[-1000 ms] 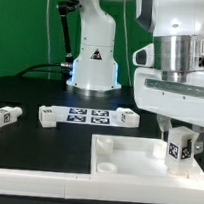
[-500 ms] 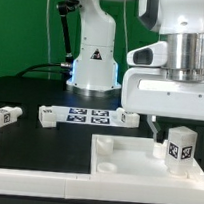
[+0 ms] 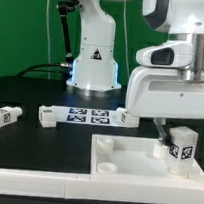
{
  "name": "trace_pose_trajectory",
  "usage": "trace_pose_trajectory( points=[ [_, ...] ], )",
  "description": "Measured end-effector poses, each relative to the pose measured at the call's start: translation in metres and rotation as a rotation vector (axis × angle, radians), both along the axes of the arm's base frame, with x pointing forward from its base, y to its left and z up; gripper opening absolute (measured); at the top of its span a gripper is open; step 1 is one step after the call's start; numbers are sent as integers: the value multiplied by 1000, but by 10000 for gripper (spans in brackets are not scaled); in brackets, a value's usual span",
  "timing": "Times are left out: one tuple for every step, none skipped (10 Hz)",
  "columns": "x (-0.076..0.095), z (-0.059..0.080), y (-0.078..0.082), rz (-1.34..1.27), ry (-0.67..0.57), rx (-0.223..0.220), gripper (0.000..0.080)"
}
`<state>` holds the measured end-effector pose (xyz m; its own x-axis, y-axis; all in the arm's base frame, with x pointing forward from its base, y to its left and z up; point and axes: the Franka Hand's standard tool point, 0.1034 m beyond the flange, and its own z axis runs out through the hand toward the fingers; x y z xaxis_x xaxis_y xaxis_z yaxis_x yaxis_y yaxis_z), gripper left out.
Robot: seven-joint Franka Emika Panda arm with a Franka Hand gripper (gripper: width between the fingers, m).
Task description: Assemble square table
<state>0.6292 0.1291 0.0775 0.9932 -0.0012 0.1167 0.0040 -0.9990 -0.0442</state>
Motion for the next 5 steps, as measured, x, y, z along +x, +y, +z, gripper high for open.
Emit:
trace_pose_trajectory(
  points=[
    [0, 0, 0, -37, 2, 6, 554],
    [0, 0, -2, -108, 5, 12, 363],
    [1, 0, -4, -183, 8, 19, 304],
    [1, -1, -5, -235, 11, 26, 303],
    [0, -1, -5, -301, 16, 36, 303]
  ],
)
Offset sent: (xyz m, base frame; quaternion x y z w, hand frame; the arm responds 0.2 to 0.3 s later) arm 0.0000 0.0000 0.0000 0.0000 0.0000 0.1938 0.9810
